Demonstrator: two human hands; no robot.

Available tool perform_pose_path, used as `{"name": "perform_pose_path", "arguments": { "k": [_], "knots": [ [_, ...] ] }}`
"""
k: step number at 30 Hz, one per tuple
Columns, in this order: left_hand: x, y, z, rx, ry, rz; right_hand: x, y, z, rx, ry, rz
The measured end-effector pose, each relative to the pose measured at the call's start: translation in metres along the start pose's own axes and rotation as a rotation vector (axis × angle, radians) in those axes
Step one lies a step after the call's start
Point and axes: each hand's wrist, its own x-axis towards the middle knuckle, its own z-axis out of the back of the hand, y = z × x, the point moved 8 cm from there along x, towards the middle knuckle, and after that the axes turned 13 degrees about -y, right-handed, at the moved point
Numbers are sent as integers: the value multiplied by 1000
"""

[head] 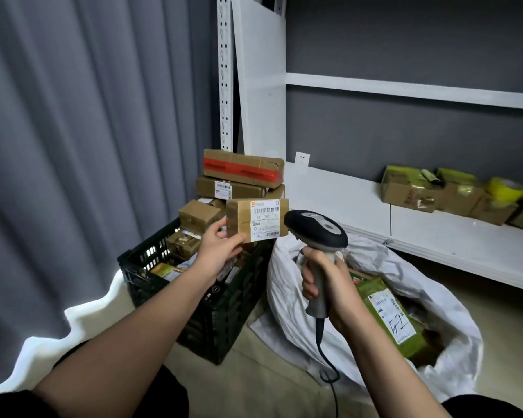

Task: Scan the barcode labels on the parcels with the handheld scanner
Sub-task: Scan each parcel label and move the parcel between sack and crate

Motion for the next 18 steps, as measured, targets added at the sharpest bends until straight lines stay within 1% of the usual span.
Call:
{"name": "perform_pose_path", "arguments": {
  "k": [6, 14, 18],
  "knots": [
    [11, -2, 2, -58, -29, 21, -7, 5, -5, -35, 60, -26],
    [12, -5, 0, -69, -33, 38, -11, 5, -8, -63, 81, -12],
    [13, -5, 0, -69, -25, 42, -11, 7, -7, -107, 60, 3]
  ]
}}
